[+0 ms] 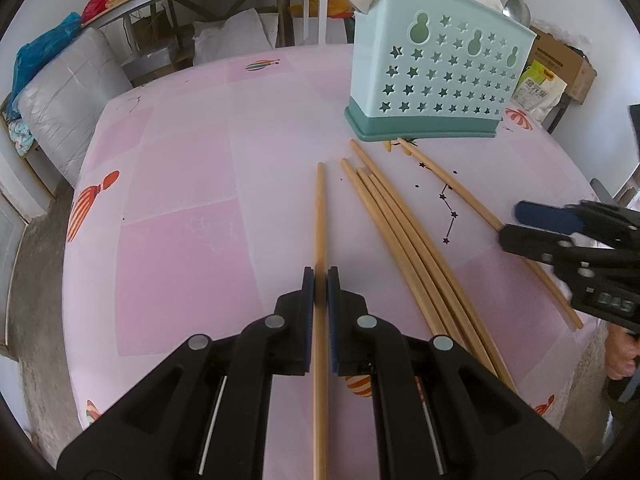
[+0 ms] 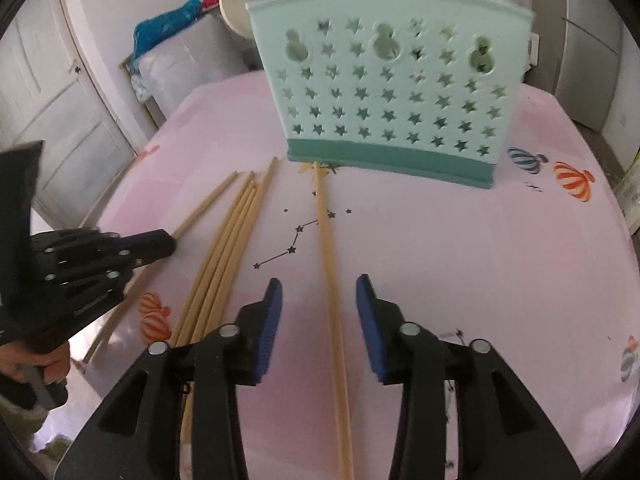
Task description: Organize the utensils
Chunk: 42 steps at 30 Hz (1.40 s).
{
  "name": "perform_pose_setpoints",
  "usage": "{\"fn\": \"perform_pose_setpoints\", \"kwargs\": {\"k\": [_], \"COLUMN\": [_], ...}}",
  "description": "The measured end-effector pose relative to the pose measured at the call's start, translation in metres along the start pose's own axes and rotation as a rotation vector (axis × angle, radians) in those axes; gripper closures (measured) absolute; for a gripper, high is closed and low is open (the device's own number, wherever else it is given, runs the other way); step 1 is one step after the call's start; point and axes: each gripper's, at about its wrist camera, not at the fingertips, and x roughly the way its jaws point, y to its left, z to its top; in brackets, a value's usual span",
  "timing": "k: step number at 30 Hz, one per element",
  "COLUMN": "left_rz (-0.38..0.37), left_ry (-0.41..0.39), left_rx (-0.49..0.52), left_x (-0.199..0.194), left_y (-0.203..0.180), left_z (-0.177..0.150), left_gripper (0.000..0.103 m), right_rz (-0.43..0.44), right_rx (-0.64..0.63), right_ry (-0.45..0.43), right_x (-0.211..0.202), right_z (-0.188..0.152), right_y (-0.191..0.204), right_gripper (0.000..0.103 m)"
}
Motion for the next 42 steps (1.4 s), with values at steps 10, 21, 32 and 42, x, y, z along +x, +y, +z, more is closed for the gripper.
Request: {"fn": "perform_pose_setpoints", "kwargs": {"k": [10, 21, 32, 42], "left_rz": [-0.034, -0.092, -0.068, -0.026], "left_ry": [0.030, 0.081, 0.097, 0.110], "left_rx": [-0.030, -0.065, -0.029, 0.032], "left_x": [-0.003, -0.003, 0.007, 0.017], "left_y": [0.003, 0.006, 0.000, -0.002], "left_z": [-0.002, -0.001, 0.015, 0.032], "left_gripper": [0.098, 0.097, 0.093, 0.093], "right_rz": [-0.016, 0.042, 0.023, 0.018], "right_rx": [0.070, 0.171, 0.110, 0.069], "right_ry": [-0.006, 0.041, 0.053, 0.058], "right_x": [-0.007, -0.034, -0.026, -0.017], "right_z": [-0.017, -0.047, -0.034, -0.020], "right_y": [-0.014, -0.034, -0.027, -0.024], "right_gripper": [0.096, 0.096, 0.083, 0.083]}}
